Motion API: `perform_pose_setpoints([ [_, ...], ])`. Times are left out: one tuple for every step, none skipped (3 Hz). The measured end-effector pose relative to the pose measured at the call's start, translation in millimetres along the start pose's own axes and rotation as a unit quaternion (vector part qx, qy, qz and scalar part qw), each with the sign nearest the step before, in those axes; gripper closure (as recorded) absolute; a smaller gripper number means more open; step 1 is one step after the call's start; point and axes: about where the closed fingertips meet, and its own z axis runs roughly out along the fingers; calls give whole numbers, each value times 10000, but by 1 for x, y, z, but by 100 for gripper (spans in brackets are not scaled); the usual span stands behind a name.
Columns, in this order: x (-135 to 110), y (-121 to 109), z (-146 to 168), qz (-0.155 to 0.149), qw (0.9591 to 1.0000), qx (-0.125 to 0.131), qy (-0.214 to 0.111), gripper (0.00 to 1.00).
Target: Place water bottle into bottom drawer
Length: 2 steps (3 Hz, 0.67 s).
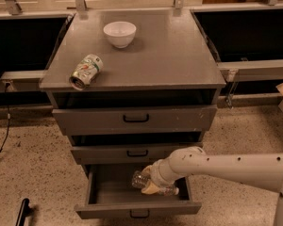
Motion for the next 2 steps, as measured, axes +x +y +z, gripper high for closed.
perform_pose_setpoints([
  [30, -14, 43, -28, 9999, 42, -93, 100],
  [59, -32, 86, -290, 9994, 114, -158, 100],
])
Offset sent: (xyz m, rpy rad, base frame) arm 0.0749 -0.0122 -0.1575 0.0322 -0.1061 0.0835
